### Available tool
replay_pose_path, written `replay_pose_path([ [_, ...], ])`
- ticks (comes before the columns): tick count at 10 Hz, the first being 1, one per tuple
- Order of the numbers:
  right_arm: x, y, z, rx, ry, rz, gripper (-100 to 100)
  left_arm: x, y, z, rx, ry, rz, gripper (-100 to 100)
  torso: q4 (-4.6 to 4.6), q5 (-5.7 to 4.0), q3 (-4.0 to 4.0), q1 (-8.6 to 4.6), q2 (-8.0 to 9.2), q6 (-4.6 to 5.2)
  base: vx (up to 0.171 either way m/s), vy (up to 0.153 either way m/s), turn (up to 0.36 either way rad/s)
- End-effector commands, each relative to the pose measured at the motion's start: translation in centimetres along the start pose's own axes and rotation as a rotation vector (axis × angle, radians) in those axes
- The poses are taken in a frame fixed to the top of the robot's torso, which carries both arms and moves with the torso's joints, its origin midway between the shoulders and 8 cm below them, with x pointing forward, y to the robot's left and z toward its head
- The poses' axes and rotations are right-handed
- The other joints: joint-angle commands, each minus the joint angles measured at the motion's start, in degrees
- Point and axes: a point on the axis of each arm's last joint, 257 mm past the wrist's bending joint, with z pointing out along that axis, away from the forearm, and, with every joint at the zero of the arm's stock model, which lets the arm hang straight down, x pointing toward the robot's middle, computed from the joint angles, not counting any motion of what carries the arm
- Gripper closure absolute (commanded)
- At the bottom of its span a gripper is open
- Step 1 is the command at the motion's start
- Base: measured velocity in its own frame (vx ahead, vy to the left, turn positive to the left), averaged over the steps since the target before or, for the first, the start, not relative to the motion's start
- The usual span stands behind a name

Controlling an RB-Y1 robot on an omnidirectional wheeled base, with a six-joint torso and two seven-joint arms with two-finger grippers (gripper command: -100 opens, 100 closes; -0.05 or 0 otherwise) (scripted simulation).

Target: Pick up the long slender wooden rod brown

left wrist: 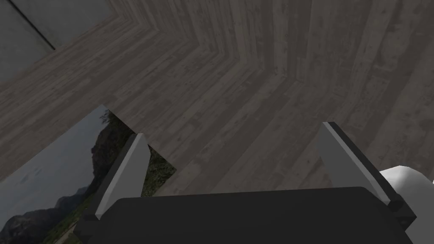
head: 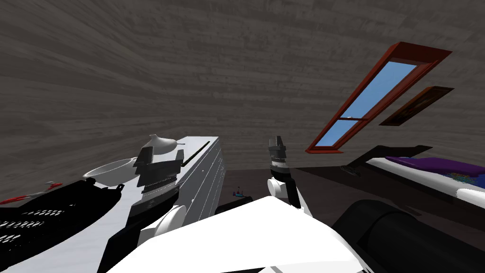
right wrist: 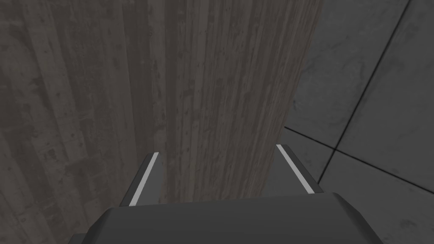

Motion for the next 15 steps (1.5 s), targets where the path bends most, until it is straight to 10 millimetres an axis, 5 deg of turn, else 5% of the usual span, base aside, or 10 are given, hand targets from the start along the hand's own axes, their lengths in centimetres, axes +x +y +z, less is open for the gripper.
replay_pose_path([
  [1, 0.0, 0.0, 0.0, 0.0, 0.0, 0.0, 0, 0.6, 0.6, 0.4, -0.014, 0.033, -0.007, -100, 0.0, 0.0, 0.0, 0.0, 0.0, 0.0, 0.009, -0.019, 0.003],
  [15, 0.0, 0.0, 0.0, 0.0, 0.0, 0.0, 0, 5.8, 9.1, 5.9, -0.237, 0.225, -0.108, -100, -0.03, -0.02, -0.06, -0.08, -0.11, 0.0, 0.024, -0.032, 0.019],
])
